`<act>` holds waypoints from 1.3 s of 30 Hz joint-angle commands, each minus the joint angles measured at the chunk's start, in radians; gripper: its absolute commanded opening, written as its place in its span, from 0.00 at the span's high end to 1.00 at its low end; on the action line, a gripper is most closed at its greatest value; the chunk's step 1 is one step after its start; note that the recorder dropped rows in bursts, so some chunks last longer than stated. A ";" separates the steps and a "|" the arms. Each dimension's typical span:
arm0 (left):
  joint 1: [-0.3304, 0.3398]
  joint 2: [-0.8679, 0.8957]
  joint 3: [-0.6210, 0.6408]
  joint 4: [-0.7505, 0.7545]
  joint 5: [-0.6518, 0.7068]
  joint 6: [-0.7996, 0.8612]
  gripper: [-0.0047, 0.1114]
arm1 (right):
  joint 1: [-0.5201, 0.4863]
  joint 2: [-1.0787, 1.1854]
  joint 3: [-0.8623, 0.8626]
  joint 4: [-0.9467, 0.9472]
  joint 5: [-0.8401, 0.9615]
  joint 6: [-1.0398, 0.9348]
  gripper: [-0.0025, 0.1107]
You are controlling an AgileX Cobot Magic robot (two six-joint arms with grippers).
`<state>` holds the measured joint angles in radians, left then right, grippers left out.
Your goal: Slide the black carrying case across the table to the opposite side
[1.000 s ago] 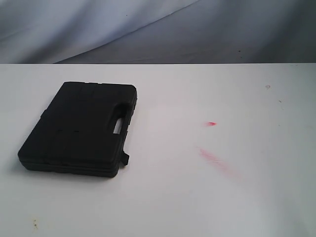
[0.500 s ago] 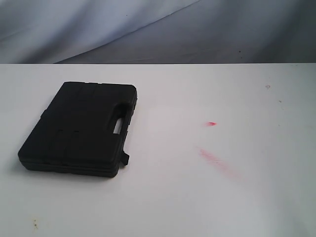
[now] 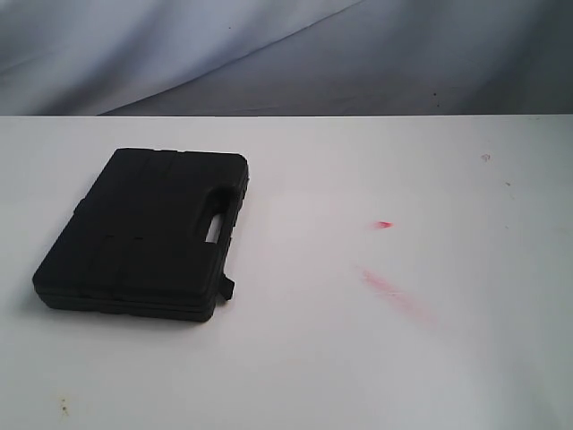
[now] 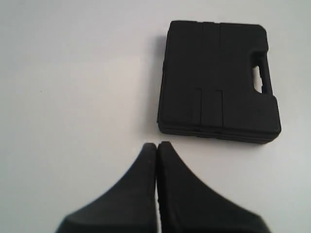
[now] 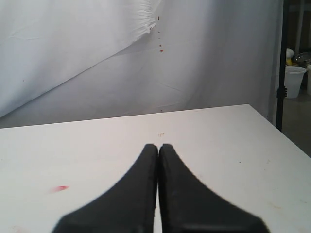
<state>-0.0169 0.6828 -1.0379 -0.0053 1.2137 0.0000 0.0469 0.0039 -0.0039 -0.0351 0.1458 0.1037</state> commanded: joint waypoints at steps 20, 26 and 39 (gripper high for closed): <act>-0.009 0.474 0.001 -0.175 -0.012 -0.012 0.96 | 0.003 -0.004 0.004 -0.009 -0.004 0.002 0.98; -0.130 0.561 -0.004 -0.119 -0.110 -0.125 0.96 | 0.003 -0.004 0.004 -0.009 -0.004 0.002 0.98; -0.473 0.896 -0.225 0.089 -0.227 -0.456 0.96 | 0.003 -0.004 0.004 -0.009 -0.004 0.002 0.98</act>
<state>-0.4617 1.5157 -1.2389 0.0767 1.0418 -0.4097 0.0469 0.0039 -0.0039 -0.0351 0.1458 0.1037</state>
